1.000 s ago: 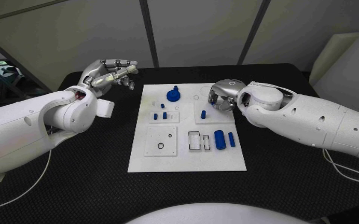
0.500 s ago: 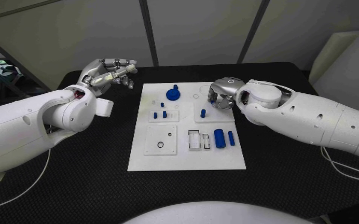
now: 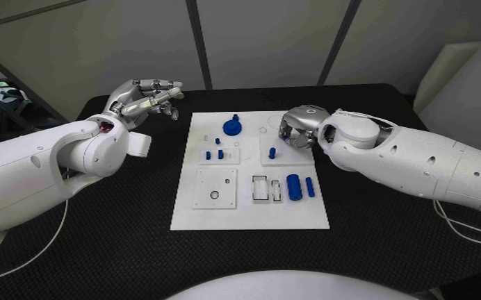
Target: Assemble the parts on the task board
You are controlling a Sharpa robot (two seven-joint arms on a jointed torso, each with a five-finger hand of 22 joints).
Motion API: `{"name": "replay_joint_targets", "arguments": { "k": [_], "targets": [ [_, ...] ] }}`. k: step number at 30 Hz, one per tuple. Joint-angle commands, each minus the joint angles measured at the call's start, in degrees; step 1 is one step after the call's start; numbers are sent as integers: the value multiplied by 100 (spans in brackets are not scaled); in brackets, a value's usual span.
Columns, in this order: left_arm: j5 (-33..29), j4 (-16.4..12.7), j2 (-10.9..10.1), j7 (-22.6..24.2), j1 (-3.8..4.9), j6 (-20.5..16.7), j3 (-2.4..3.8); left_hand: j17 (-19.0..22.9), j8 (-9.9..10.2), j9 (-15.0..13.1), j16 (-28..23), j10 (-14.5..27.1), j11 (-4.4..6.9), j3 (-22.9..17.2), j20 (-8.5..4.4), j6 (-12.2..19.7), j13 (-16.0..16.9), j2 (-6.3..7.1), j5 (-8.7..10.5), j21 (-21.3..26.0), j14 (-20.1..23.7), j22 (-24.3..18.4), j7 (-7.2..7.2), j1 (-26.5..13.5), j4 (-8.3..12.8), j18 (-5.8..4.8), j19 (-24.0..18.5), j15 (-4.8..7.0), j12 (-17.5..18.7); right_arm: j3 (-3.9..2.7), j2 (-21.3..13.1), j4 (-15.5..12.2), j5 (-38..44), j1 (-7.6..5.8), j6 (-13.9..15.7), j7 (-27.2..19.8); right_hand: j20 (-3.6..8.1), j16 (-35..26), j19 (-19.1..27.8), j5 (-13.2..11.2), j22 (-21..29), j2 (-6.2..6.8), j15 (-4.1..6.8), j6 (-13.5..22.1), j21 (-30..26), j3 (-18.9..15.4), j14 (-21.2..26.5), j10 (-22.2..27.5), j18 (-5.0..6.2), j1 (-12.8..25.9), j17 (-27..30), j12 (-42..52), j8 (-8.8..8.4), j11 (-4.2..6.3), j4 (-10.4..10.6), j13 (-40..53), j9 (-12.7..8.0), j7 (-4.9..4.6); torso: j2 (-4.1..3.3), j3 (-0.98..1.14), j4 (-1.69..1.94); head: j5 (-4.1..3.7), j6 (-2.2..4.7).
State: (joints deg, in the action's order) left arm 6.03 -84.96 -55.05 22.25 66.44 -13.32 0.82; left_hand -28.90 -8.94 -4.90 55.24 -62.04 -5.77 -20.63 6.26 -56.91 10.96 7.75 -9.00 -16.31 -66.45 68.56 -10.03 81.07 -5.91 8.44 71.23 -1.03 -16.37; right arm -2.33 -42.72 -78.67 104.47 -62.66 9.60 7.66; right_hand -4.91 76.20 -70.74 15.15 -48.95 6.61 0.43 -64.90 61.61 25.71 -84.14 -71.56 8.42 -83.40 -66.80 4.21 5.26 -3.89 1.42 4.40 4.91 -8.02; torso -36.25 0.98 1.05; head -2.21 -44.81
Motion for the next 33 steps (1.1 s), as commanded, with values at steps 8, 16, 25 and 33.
{"name": "replay_joint_targets", "arguments": {
  "k": [8,16,25,33],
  "targets": [
    [-30,53,25,-47,3,61,6,9,-29,8,-30,37,-3,28,39,35,8,-46,5,42,36,-14,2,29,19,193,20,-23,-21,-11,-205,-337,48,-11,379,-84,20,32,-18,1,-17,-15,36,-43,38,1,-236,-40,-52,-19,-13,0,7,-7,-30,2,-2,-4,2,-2,-3,2,4],
    [-30,78,38,-74,1,66,6,11,-28,9,-30,45,-6,31,39,41,8,-47,5,45,37,-18,-2,30,21,193,22,-25,-23,-46,-426,-760,34,-14,475,-69,19,40,-22,2,-34,-11,37,-45,52,2,-238,-41,-55,-18,-24,-4,6,-8,-38,1,-2,-7,4,-8,-4,10,2],
    [-30,80,83,-98,0,70,6,11,-28,9,-30,45,-6,31,39,41,8,-47,5,45,37,-18,-2,30,21,193,22,-25,-23,-243,-577,-1528,3,-16,594,-76,17,52,-21,7,-42,-5,37,-46,60,1,-240,-41,-57,-13,-40,-11,3,-11,-45,1,-1,-13,12,-14,1,90,29],
    [-30,78,158,-110,0,88,6,11,-28,9,-30,45,-6,31,39,41,8,-47,5,45,37,-18,-2,30,21,193,22,-25,-23,-295,-366,-1825,-88,-18,582,-116,16,56,-19,10,-42,-5,38,-47,62,2,-240,-41,-58,-10,-44,-14,2,-13,-47,0,-1,-15,24,-24,6,282,29]
  ]
}}
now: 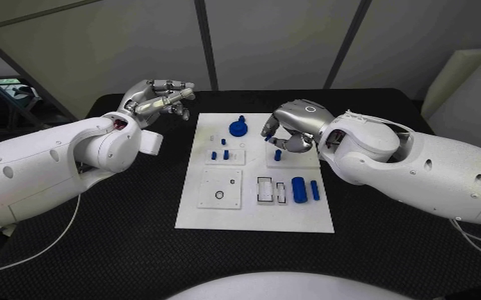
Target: Assemble the parts on the task board
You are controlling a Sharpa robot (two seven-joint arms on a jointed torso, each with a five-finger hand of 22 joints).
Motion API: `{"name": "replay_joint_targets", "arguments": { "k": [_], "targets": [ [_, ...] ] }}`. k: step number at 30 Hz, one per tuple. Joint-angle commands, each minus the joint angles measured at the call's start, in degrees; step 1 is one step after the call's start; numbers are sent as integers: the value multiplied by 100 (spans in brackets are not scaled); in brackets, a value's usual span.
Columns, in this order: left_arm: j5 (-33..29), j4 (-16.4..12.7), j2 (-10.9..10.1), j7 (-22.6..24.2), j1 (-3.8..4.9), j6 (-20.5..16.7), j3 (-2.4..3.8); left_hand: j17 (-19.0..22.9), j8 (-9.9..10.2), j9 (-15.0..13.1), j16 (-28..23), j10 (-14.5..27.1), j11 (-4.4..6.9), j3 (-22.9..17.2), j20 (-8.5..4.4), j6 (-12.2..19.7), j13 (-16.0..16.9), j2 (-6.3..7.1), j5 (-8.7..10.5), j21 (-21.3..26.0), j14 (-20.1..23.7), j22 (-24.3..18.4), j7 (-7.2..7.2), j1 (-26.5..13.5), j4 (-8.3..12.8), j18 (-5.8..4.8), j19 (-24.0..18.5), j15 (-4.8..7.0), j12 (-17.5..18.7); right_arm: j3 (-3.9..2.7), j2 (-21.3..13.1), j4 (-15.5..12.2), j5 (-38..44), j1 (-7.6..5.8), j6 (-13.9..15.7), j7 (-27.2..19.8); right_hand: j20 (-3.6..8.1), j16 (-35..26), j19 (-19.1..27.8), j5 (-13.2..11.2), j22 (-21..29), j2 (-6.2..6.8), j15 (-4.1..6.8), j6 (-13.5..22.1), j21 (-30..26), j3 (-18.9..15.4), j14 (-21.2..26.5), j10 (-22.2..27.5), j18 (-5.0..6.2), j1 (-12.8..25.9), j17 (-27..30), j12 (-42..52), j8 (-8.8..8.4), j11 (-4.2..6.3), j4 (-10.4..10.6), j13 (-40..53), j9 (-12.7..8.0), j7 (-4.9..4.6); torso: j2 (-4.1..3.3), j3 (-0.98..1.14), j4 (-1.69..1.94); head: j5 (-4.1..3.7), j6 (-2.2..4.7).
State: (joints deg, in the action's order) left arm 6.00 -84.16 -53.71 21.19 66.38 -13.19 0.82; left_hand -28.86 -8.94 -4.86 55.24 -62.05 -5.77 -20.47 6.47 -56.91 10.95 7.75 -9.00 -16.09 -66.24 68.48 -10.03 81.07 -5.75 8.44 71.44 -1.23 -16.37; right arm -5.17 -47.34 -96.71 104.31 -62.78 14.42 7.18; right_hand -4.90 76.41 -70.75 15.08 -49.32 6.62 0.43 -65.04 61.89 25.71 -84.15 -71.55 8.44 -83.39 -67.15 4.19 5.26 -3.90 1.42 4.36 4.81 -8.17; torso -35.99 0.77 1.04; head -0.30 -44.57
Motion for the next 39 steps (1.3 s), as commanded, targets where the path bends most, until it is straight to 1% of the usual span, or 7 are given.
{"name": "replay_joint_targets", "arguments": {
  "k": [1,3,7,11,19,28,39],
  "targets": [
    [-27,0,35,-6,6,77,6,7,-29,5,-30,45,-6,15,18,41,8,-47,5,24,17,-9,-2,30,5,193,1,-4,-23,-12,155,-1,-87,-7,88,-77,15,34,-18,16,-5,-5,39,-32,35,2,-240,-42,-59,-10,-10,-13,2,-12,-47,4,9,-1,-8,-5,7,129,8],
    [-27,1,57,-8,7,82,6,7,-29,5,-30,45,-6,15,18,41,8,-47,5,24,17,-9,-2,30,5,193,1,-4,-23,-13,278,55,-108,-7,68,-95,15,33,-19,18,-8,-6,39,-32,38,2,-239,-41,-60,-8,-7,-15,1,-13,-48,4,9,-3,-10,-14,13,250,-16],
    [-27,11,106,-14,7,88,6,10,-28,8,-30,58,-12,21,20,50,8,-50,6,30,20,-16,-9,31,7,192,4,-8,-27,7,565,223,-130,-4,30,-145,12,39,-17,24,-14,-7,38,-28,44,6,-239,-38,-61,-5,-13,-22,-5,-16,-54,2,9,-8,-25,4,10,391,-55],
    [-27,18,145,-25,8,88,6,11,-29,8,-30,59,-13,23,21,51,8,-53,6,31,21,-18,-10,29,5,192,4,-9,-29,152,779,365,-139,-1,-3,-185,10,41,-15,30,-17,-10,37,-26,49,10,-239,-36,-61,-4,-12,-27,-9,-19,-59,1,8,-11,-22,-1,4,609,-154],
    [-27,30,213,-39,10,97,6,16,-33,9,-30,69,-19,39,26,57,9,-64,9,42,26,-30,-15,9,-10,190,7,-16,-41,329,1067,542,-141,104,-63,-229,7,46,-13,40,-24,-14,37,-23,56,16,-239,-33,-62,-2,-18,-33,-14,-22,-65,0,8,-16,-19,1,-3,878,-286],
    [-27,36,254,-52,11,109,7,18,-34,10,-30,74,-20,45,27,60,10,-67,9,46,27,-34,-16,2,-15,190,8,-18,-45,502,1221,650,-127,191,-166,-248,5,43,-9,43,-22,-17,37,-23,56,18,-237,-33,-62,-1,-9,-35,-16,-23,-68,-1,8,-18,-15,-3,1,983,-374],
    [-27,41,286,-62,12,127,7,20,-35,11,-30,78,-21,48,28,63,10,-70,9,49,28,-38,-17,0,-17,189,8,-19,-48,620,1298,735,-123,279,-242,-274,5,43,-9,43,-22,-17,37,-23,56,18,-237,-33,-62,-1,-9,-35,-16,-23,-68,-1,8,-18,-11,3,-2,1068,-458]
  ]
}}
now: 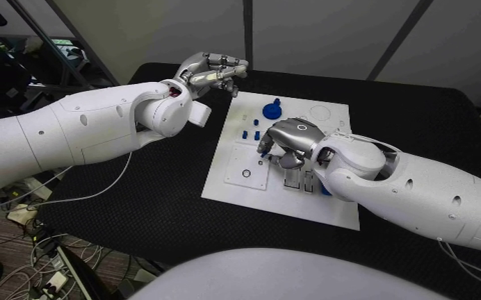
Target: Assemble the parts on the task board
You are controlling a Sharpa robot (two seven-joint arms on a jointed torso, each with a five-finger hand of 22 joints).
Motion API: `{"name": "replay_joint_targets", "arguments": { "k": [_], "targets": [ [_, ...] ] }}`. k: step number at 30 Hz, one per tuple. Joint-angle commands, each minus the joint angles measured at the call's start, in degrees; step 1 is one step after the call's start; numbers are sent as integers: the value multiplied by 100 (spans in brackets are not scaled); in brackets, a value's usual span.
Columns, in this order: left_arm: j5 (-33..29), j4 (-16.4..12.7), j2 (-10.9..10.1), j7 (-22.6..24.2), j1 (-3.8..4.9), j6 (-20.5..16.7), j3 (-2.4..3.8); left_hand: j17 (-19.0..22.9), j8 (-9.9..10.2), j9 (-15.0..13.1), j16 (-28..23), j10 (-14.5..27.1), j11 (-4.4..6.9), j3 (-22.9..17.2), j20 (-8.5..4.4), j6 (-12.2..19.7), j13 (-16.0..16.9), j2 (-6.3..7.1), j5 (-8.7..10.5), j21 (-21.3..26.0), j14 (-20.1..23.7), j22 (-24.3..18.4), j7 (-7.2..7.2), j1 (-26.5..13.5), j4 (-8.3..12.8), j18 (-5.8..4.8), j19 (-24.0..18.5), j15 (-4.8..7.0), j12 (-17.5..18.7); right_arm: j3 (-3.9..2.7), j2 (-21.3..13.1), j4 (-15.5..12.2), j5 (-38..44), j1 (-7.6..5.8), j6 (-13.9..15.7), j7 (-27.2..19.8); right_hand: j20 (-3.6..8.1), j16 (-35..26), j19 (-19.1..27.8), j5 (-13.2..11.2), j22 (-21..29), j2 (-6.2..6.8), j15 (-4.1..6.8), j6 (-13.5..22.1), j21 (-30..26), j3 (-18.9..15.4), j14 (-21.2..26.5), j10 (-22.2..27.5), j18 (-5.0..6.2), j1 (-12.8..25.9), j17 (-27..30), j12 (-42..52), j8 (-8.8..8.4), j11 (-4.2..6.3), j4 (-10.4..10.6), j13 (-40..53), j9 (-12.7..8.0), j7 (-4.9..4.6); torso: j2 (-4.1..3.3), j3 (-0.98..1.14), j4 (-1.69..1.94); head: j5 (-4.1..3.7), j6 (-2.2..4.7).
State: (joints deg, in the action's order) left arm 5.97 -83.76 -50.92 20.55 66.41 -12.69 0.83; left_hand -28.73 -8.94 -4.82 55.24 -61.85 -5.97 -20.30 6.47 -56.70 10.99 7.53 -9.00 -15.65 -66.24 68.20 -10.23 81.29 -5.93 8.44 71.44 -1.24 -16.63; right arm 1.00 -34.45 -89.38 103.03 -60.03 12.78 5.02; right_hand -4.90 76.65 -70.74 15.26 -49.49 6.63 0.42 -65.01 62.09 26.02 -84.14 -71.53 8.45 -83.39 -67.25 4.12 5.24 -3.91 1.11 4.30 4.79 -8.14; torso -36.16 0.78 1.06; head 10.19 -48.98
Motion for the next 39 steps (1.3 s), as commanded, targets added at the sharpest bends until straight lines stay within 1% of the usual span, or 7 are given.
{"name": "replay_joint_targets", "arguments": {
  "k": [1,4,8,11,19,24,39],
  "targets": [
    [-25,4,9,0,9,78,6,7,-35,6,-30,58,-1,31,29,42,6,-47,9,5,28,-9,4,-22,1,189,8,-19,-22,9,15,0,6,21,-83,-65,5,19,-9,25,-5,-17,37,-26,36,-13,-237,-34,-63,-1,1,-28,-14,-22,-37,5,9,-20,6,2,-3,27,-22],
    [-25,11,14,-4,9,85,6,7,-35,6,-30,58,-1,31,29,42,6,-47,9,5,28,-9,4,-22,1,189,8,-19,-22,15,23,-10,6,50,-93,-78,3,24,-8,25,-10,-21,37,-26,40,-11,-237,-34,-63,2,-5,-30,-17,-24,-39,5,9,-22,7,1,3,39,-42],
    [-25,16,20,-8,9,91,6,7,-35,6,-30,58,-1,31,29,42,6,-47,9,5,28,-9,4,-22,1,189,8,-19,-22,18,40,-4,6,71,-102,-88,3,24,-8,25,-10,-21,37,-26,40,-11,-237,-34,-63,2,-5,-30,-17,-24,-39,5,9,-22,4,2,-4,56,-51],
    [-25,17,26,-10,9,98,6,7,-35,6,-30,58,-1,31,29,42,6,-47,9,5,28,-9,4,-22,1,189,8,-19,-22,19,51,8,6,80,-102,-93,2,25,-7,26,-10,-23,36,-26,41,-10,-237,-34,-63,2,-5,-31,-17,-24,-40,5,10,-22,6,-3,0,67,-59],
    [-25,27,41,-17,9,113,6,7,-35,6,-30,58,-1,31,29,42,6,-47,9,5,28,-9,4,-22,1,189,8,-19,-22,20,75,36,23,94,-109,-91,2,25,-6,27,-9,-25,36,-27,41,-8,-237,-34,-63,2,-5,-31,-17,-24,-42,5,10,-22,4,2,-4,104,-73],
    [-25,29,47,-20,9,124,6,7,-35,6,-30,58,-1,31,29,42,6,-47,9,5,28,-9,4,-22,1,189,8,-19,-22,20,81,57,36,98,-133,-84,0,28,-6,28,-15,-29,36,-29,46,-6,-237,-37,-63,3,-8,-31,-18,-24,-45,5,10,-22,7,-3,-1,106,-76],
    [-25,36,61,-41,9,158,6,7,-35,6,-30,58,-1,31,29,42,6,-47,9,5,28,-9,4,-22,1,189,8,-19,-22,21,131,134,139,99,-272,-40,-3,34,0,23,-22,-36,35,-45,55,-7,-236,-57,-62,13,-9,-26,-15,-21,-53,9,16,-19,4,1,-3,110,-94]
  ]
}}
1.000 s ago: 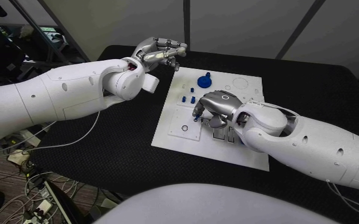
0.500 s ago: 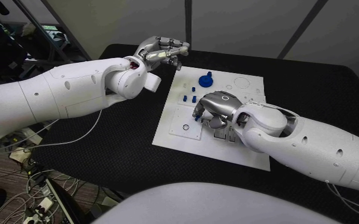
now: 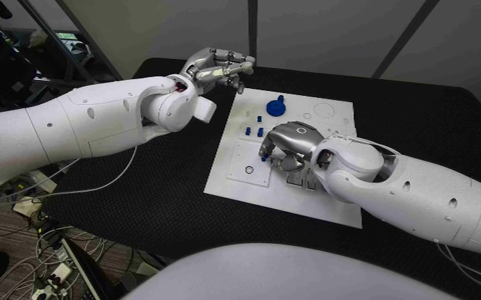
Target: Assemble the parts on the task board
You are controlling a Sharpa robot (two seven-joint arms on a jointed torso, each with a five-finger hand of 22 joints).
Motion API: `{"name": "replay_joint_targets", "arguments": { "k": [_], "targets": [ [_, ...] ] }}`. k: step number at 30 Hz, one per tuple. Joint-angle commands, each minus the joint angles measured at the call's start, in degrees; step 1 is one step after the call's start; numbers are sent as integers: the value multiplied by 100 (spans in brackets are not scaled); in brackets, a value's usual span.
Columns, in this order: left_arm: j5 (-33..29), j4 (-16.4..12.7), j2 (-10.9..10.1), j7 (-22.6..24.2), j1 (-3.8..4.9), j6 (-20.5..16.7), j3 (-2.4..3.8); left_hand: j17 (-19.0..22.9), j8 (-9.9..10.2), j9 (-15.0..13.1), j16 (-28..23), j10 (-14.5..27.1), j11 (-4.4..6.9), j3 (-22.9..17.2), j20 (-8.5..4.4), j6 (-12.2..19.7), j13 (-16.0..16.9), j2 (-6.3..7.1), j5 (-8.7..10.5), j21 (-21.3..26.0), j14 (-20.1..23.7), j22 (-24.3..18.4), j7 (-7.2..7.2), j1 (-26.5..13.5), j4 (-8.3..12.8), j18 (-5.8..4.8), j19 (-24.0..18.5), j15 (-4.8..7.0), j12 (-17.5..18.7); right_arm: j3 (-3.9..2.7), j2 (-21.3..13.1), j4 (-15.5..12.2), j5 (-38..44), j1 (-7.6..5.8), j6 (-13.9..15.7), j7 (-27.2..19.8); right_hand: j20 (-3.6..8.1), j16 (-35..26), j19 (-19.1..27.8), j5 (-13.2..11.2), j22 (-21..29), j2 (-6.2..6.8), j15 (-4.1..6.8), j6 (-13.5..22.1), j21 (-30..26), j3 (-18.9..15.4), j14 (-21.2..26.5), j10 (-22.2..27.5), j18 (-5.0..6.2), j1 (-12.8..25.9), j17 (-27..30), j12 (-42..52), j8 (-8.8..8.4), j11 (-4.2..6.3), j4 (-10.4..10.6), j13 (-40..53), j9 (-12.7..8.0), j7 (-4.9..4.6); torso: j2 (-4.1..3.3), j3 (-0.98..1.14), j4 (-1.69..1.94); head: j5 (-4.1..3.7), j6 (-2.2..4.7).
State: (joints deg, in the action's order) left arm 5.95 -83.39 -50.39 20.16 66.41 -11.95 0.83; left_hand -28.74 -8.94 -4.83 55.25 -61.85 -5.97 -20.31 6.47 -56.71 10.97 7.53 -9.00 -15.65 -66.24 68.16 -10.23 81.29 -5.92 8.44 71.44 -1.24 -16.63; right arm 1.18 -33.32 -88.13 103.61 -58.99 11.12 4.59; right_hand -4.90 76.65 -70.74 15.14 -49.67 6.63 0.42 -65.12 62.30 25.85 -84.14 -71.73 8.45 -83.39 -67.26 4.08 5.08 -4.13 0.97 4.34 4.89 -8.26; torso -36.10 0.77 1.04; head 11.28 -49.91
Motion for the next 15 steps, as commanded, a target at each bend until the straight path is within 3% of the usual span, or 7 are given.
{"name": "replay_joint_targets", "arguments": {
  "k": [1,15],
  "targets": [
    [-23,-1,10,-4,9,85,6,12,-38,9,-30,68,-2,39,31,49,9,-51,8,14,33,-15,3,-17,4,190,10,-20,-31,3,27,14,84,-5,-111,1,-4,34,0,35,-4,-37,35,-34,35,10,-236,-37,-62,13,-8,-22,2,1,-38,5,5,-8,-3,1,-1,1,-1],
    [-23,3,23,-28,9,108,6,13,-38,9,-30,69,-2,40,31,50,9,-52,8,15,33,-17,3,-16,4,190,10,-20,-33,12,115,98,125,-2,-227,38,-8,33,22,20,13,-31,33,-34,28,-3,-231,-38,-56,43,4,-29,-5,-1,-41,6,8,-9,1,-1,1,1,-9]
  ]
}}
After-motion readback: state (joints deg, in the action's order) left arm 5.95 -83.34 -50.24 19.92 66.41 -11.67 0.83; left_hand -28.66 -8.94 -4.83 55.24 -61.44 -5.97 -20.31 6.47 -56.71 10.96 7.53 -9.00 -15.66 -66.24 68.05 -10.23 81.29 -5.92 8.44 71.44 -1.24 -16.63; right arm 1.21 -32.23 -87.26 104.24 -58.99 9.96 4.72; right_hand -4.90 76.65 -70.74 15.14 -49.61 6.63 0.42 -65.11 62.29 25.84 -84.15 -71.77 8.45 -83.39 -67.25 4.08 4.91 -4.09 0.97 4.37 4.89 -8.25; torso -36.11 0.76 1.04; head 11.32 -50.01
